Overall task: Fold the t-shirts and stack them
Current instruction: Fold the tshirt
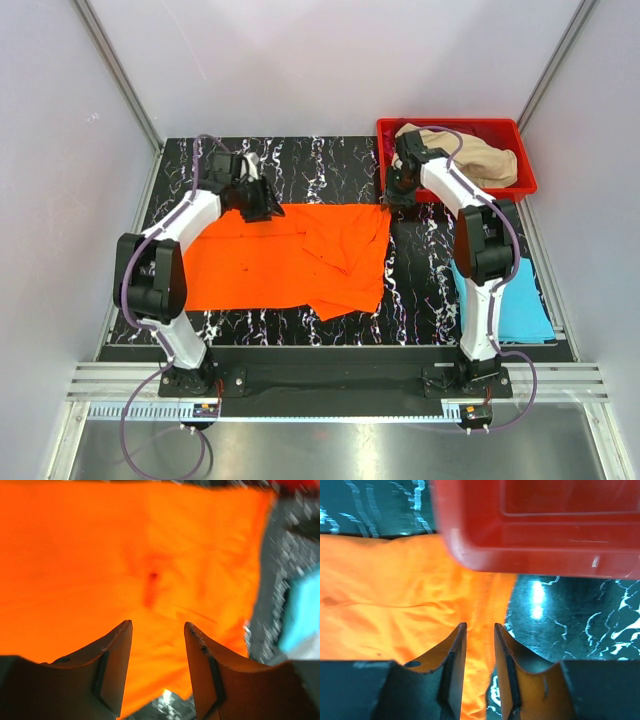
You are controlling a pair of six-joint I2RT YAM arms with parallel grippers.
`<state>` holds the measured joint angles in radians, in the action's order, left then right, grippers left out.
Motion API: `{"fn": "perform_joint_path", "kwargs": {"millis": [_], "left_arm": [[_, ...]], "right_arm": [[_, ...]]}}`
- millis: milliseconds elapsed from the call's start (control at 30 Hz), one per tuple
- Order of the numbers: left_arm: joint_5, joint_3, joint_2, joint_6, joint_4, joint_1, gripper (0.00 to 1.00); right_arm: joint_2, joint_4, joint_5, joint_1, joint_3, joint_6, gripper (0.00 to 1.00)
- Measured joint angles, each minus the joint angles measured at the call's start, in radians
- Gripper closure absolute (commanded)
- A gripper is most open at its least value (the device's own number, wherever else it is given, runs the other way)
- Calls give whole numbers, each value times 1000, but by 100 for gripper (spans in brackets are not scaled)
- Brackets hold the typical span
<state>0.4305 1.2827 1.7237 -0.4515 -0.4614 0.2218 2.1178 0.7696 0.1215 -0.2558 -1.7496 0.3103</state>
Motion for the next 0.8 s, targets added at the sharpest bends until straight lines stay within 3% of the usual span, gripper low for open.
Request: {"fn": "perform_joint_path", "kwargs": {"millis": [367,567,800], "left_arm": [[-295,28,90,104,-23,-262,48],[-354,110,229,156,-49,-369,50],[-388,271,375,198,-147,-412,49]], "right_arm": [[112,24,-37,-102,-209,39,59],[246,18,-89,-108,-261,45,59],[339,61,-164,-111,-397,26,59]]}}
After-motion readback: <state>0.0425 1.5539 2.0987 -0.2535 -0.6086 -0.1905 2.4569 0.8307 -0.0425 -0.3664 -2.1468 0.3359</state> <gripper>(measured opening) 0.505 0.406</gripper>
